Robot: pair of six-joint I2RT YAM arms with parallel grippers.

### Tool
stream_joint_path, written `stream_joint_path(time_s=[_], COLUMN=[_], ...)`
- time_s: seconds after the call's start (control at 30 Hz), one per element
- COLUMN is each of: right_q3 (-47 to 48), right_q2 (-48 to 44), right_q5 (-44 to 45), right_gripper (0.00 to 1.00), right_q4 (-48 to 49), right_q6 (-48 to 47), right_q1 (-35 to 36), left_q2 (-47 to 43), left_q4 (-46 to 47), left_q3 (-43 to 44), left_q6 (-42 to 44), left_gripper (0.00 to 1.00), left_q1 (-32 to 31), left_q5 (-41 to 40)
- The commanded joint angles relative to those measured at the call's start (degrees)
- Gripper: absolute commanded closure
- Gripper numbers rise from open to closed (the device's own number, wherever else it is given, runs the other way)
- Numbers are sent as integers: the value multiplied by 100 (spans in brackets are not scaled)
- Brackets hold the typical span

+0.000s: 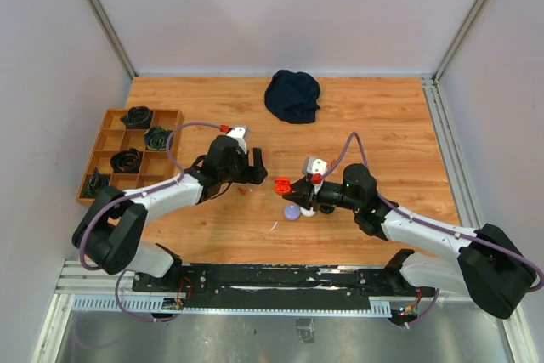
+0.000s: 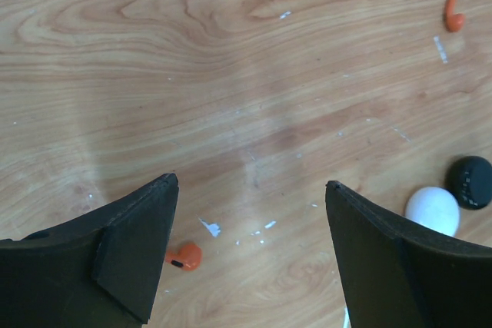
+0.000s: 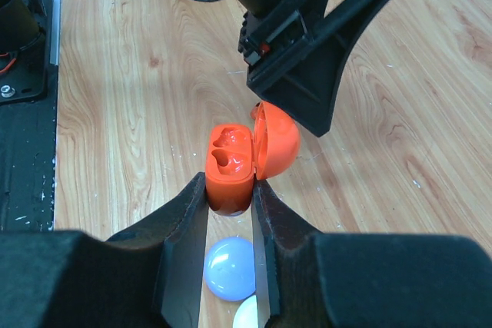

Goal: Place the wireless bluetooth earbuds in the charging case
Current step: Pick up the earbud from the center of the board.

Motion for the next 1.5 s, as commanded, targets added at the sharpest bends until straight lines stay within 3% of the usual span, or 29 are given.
stream_joint_path(time_s=[0.0,0.33,0.67,1.1,1.47], right_q3=[-83,-69,-57,-60,-59], right_q2=[-91,-92,-121,-131,-125], right_q5=[94,144,141,141,161], right_gripper=[88,88,88,89,89], right_q4=[174,97,84,78,63], right_q6=[-159,-209,-202,-193,-215], right_q1=[-24,-25,-31,-30,-28], left_q2=[419,932,494,55,344], left_q4=[-17,-590,-1394,-1530,-2298], left_q3=[203,318,115,-138,588], left_q6=[139,-33,-196,-415,-353], left_gripper=[17,17,17,21,29], left_q1=[162,215,206,82,-50], left_q5=[198,398,285,599,-480])
